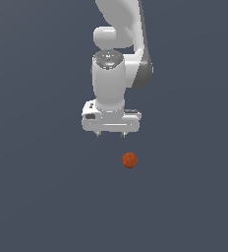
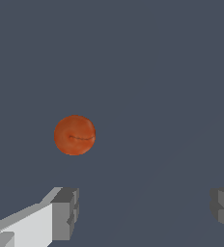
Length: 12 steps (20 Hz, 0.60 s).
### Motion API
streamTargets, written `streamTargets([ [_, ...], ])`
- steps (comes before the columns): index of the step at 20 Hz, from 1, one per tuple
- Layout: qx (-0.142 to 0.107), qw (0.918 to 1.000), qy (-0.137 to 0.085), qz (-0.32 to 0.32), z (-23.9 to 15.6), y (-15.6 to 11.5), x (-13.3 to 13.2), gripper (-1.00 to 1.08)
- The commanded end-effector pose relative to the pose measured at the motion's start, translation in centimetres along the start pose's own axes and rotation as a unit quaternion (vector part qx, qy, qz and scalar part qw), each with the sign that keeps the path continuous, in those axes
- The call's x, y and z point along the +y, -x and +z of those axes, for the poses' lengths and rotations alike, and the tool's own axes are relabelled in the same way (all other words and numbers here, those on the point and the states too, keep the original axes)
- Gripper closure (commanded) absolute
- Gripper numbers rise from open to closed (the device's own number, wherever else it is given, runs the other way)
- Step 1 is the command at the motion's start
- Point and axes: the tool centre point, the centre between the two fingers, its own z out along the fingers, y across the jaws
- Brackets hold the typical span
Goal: Pick up the object and move it to a goal position.
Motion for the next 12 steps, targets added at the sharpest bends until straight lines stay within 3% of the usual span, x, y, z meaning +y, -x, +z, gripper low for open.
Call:
streamTargets([
  [1,0.0,1.0,0.0,0.0,0.0,0.0,0.0,-0.92],
  [8,-0.003,0.9993,0.003,-0.037,1.0,0.3,-2.6,-0.92],
  [12,-0.004,0.9992,0.004,-0.039,1.1,0.3,-2.8,-0.92],
])
